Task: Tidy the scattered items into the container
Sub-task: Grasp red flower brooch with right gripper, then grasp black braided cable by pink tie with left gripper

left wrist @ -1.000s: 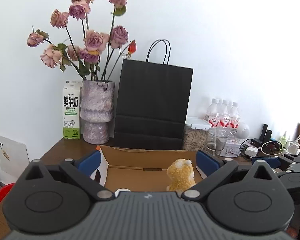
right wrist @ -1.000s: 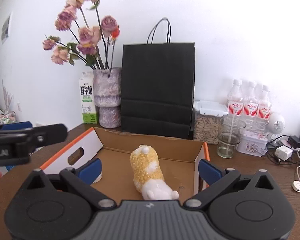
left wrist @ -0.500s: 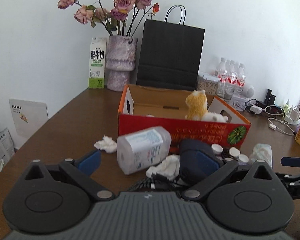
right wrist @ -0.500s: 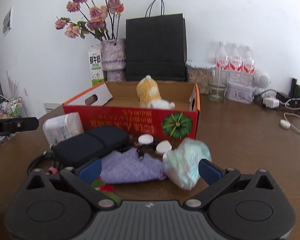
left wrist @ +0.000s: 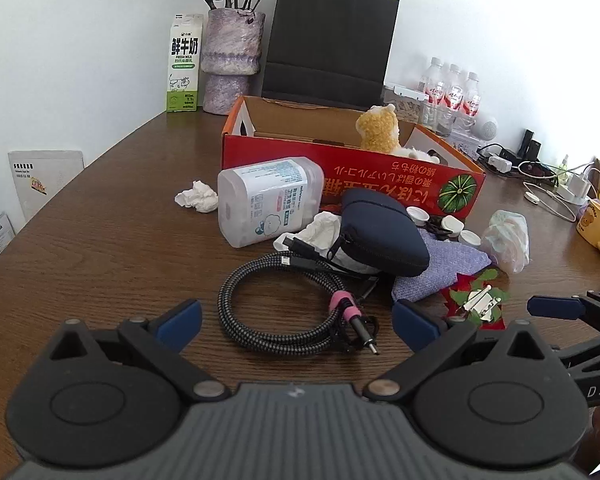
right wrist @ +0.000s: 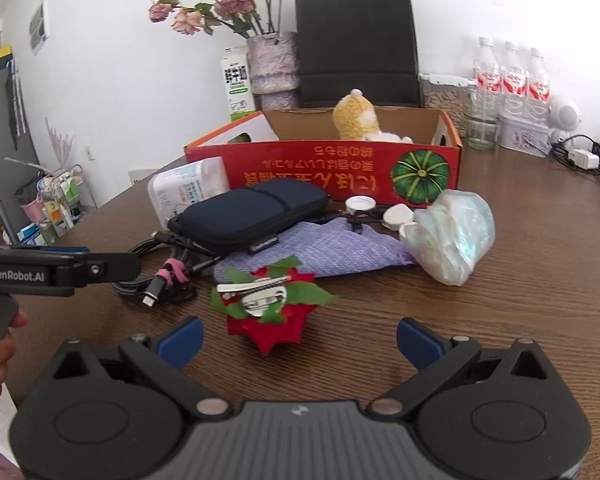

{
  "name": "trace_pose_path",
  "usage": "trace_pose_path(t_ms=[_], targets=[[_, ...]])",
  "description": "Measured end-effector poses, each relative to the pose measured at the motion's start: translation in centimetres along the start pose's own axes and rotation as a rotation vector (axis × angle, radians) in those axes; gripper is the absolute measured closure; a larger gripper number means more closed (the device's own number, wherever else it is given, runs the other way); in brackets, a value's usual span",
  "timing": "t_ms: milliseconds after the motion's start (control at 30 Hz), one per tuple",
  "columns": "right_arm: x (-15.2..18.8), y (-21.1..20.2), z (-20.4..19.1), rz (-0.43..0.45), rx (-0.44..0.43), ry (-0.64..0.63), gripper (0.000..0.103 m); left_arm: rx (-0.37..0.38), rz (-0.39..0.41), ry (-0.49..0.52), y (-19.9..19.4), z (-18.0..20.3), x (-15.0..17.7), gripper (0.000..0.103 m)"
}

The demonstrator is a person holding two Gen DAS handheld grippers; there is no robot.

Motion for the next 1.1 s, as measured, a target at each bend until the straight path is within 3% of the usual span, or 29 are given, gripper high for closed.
trace_pose_path(t_ms=[133, 200, 433, 500, 600, 1100], targets=[[-0.7, 0.8, -0.8, 0.0, 0.012, -0.038, 0.003, -0.008, -0.014, -0.028, 0.0, -0.8, 0.3, 0.0], [-1.1, 1.4, -1.3, -0.006, 0.021, -0.053, 0.013, -0.008, -0.011, -0.035, -0.1, -1.1, 0.4, 0.0], [-1.2, 2.7, -1.7, -0.034, 0.049, -0.077, 0.025, -0.011, -0.02, -0.038, 0.2, -1.3, 0.3, 0.0], [-1.1, 2.5, -1.4, -0.023, 0.036, -0.07, 0.048, -0.004, -0.028, -0.035, 0.6, -1.1, 0.1, 0.0], [-1.0, 2.1, -0.6, -0.006, 0.01, -0.046, 0.059, 0.0, -0.04, -0.025, 1.3, -0.5, -0.3, 0.0], [-0.4, 1.6, 1.7, 0.016, 0.032, 0.004, 0.064, -0.105, -0.128, 0.069, 5.4, 1.6, -1.8, 0.0]])
Point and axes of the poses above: each gripper's, at about its wrist camera, not at the fingertips, and y roughly the way its jaws point, z to its right, x to its underside, the point moved 3 cm from there along y, roughly the way its jaws point, and after that the axes turned 12 degrees about -z, right-handed, at the moved point
